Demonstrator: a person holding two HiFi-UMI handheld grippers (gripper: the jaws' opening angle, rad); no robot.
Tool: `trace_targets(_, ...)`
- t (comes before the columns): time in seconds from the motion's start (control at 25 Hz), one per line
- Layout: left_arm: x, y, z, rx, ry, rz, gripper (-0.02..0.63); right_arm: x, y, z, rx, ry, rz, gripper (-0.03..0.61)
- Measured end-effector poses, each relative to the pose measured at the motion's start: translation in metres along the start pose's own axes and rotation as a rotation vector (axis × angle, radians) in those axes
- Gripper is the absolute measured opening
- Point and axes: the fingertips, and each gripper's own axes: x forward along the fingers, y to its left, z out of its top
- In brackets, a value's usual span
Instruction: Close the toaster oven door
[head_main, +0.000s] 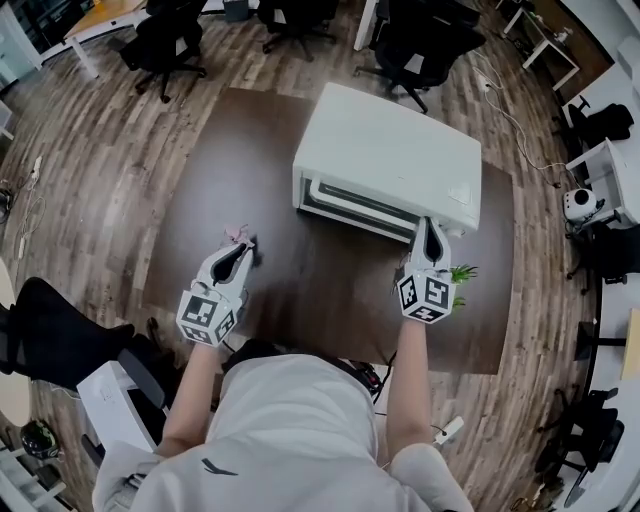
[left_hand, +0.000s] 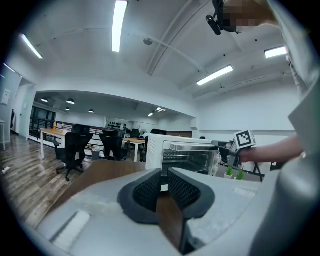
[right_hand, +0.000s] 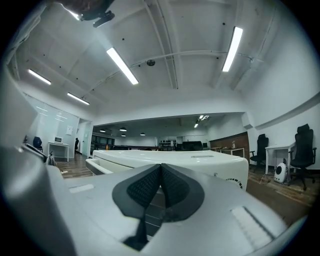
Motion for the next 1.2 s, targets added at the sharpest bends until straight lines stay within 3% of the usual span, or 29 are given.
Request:
trace_targets(0.24,-0.005,0.003,0.003,0.01,-0.022,0.015,0.037,-0.015,0.006,0.002,0.007,0.002,0.024,0.002)
trace_targets(0.48,-0.006,-0.008,0.002,0.024,-0.057,-0.018,0.002,-0.102,0.025,-0.022,-0.006,0.057,0.032,0.0)
trace_targets(0.64,-0.009,-0.006,0.009,0.045,-0.084,0.016,0.002,-0.145,0.032,-0.023,0.007,0.093,-0.001,0.0)
trace_targets(1.2,0.001,-0.007,0.025,0.054,-0.106,0.003,0.002,-0.153,0.036,-0.013,0.021,0.088,0.012,-0.002)
